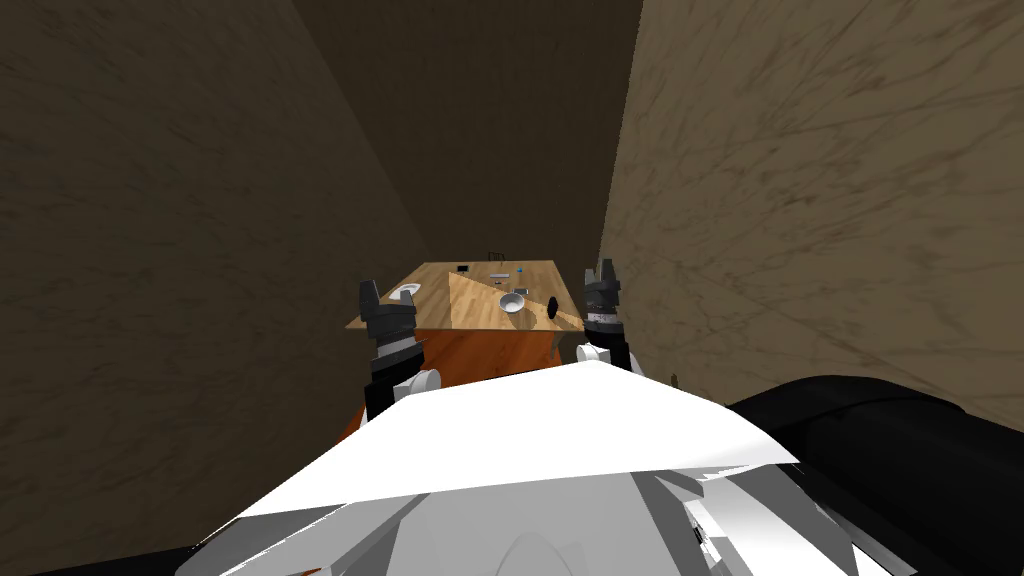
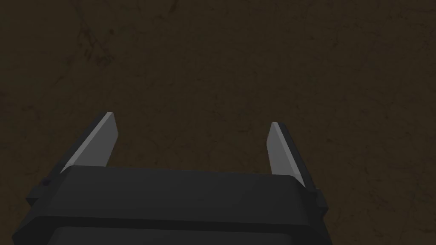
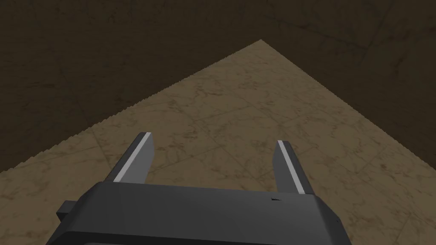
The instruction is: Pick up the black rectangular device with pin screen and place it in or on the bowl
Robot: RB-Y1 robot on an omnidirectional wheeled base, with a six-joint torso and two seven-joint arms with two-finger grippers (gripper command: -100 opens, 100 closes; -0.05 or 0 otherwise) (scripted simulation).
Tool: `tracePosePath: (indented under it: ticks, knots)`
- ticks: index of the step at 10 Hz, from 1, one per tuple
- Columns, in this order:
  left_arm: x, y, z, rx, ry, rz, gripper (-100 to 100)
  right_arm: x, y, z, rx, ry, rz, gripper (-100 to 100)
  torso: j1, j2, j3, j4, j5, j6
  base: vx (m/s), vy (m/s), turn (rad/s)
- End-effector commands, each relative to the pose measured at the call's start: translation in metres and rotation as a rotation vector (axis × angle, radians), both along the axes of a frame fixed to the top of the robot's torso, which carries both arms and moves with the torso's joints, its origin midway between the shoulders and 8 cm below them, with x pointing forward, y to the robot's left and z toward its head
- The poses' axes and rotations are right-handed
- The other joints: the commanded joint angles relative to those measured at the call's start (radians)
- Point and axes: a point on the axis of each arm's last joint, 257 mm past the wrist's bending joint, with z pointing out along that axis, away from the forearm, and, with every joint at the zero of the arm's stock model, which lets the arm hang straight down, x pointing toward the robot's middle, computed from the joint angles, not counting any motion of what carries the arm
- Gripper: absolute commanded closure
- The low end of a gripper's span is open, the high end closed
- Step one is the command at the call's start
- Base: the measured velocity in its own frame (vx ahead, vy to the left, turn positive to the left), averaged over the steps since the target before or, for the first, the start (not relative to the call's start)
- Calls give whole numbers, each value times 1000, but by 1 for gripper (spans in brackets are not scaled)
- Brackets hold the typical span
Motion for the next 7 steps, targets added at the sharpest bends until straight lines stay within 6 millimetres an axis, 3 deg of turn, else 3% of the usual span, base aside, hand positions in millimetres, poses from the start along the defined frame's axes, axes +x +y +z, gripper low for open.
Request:
tracePosePath:
  ticks: [1, 4, 7]
  knots:
    - [0, 0, 0, 0, 0, 0, 0, 5, 4, -5, -49, 22, 12, -100, 0, 0, 0, 0, 0, 0, 0, 0, 0]
    - [0, 0, 0, 0, 0, 0, 0, 20, 13, -24, -175, 90, 21, -100, 0, 0, 0, 0, 0, 0, -4, 12, 19]
    - [0, 0, 0, 0, 0, 0, 0, 41, 17, -56, -321, 182, 1, -100, 1, 0, 0, 0, 0, 0, -9, 19, 26]
